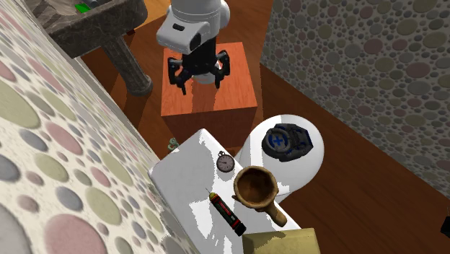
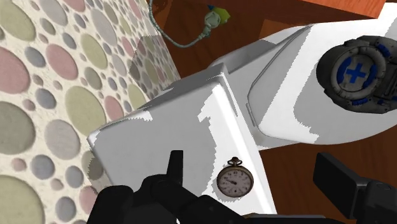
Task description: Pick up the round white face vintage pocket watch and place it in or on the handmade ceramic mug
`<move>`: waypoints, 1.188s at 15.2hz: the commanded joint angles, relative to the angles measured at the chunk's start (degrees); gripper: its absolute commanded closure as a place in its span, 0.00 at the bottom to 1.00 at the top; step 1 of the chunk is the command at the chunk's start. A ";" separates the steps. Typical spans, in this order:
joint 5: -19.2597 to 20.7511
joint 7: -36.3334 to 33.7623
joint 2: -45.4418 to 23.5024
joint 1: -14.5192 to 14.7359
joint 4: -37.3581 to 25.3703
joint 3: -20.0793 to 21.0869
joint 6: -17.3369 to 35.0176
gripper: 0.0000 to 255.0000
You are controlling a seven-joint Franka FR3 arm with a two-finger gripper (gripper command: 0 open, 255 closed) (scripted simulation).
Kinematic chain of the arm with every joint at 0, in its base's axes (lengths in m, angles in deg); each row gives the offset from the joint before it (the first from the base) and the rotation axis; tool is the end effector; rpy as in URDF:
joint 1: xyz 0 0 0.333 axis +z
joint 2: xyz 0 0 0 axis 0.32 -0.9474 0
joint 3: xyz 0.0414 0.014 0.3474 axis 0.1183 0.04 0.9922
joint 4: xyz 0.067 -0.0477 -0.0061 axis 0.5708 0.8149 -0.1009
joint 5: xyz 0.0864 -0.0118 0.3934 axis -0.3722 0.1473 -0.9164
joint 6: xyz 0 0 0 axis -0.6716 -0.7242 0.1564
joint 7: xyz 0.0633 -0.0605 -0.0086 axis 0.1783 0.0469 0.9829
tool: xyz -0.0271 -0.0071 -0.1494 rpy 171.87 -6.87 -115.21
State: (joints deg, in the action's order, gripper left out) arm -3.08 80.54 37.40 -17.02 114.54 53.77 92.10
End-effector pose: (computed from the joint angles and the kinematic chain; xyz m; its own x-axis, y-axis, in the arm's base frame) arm 0.3999 -0.0002 0.5261 0.9775 0.1960 0.0783 0.1877 -0.9770 0.1016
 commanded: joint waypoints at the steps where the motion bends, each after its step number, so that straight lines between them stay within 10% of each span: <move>1: -0.42 -0.45 -3.94 0.29 -0.43 0.19 2.87 0.00; 18: -3.46 -1.36 -38.29 1.79 -14.50 1.20 17.98 0.00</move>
State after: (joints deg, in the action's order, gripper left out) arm -6.46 79.33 0.34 -15.34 100.70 54.86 109.60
